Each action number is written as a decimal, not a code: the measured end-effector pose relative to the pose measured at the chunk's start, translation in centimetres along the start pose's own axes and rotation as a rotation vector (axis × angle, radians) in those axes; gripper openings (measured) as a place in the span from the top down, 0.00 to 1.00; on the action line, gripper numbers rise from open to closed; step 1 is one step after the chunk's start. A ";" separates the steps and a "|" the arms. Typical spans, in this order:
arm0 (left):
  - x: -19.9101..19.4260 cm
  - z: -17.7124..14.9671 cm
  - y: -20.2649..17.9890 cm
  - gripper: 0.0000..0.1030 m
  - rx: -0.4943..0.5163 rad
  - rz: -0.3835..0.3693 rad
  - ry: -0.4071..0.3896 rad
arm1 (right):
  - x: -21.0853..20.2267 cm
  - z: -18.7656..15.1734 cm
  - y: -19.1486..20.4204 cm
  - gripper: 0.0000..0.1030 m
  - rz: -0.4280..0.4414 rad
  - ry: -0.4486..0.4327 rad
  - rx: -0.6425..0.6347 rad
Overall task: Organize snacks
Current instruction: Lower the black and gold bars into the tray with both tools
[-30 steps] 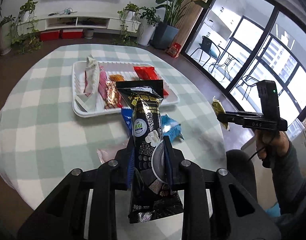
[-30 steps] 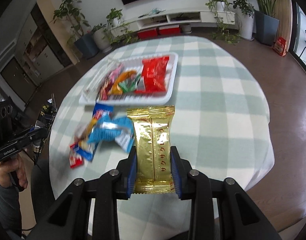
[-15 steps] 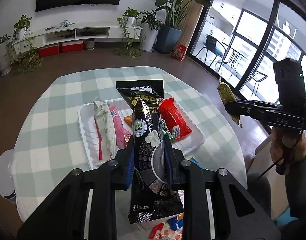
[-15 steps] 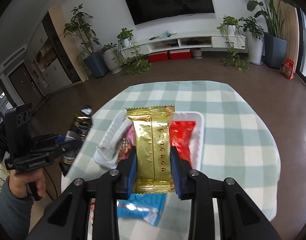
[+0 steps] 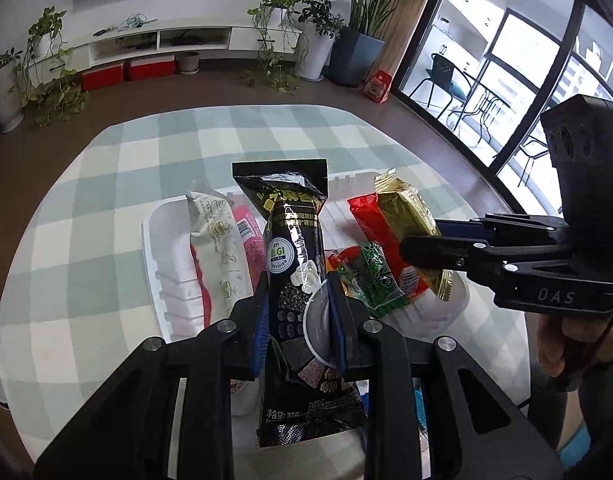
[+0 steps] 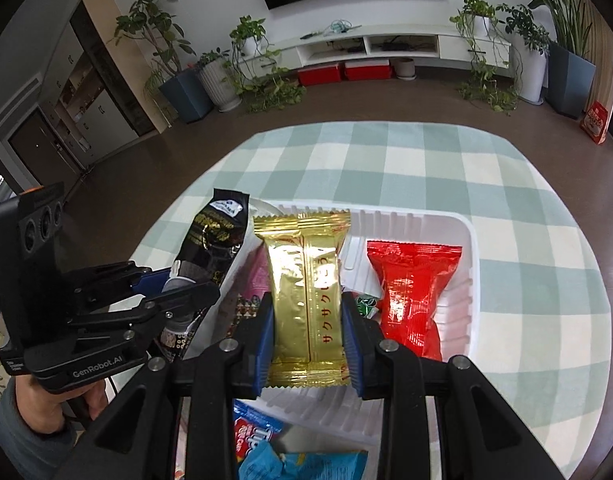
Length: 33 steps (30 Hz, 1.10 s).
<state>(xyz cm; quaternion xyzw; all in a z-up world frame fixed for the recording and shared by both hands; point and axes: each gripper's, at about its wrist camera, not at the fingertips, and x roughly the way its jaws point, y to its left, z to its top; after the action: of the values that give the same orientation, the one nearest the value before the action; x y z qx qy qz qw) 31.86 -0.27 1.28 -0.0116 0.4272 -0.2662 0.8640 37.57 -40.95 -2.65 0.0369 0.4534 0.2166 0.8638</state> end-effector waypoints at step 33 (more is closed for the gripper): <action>4.0 -0.5 -0.4 0.73 0.027 0.014 0.033 | 5.6 -0.4 -0.5 0.62 -0.077 0.088 -0.012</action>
<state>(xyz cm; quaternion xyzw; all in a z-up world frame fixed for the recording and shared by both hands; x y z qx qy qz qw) 33.28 -2.34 -1.84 0.0077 0.4379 -0.2660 0.8587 40.17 -39.17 -7.33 0.0051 0.4906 0.1874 0.8510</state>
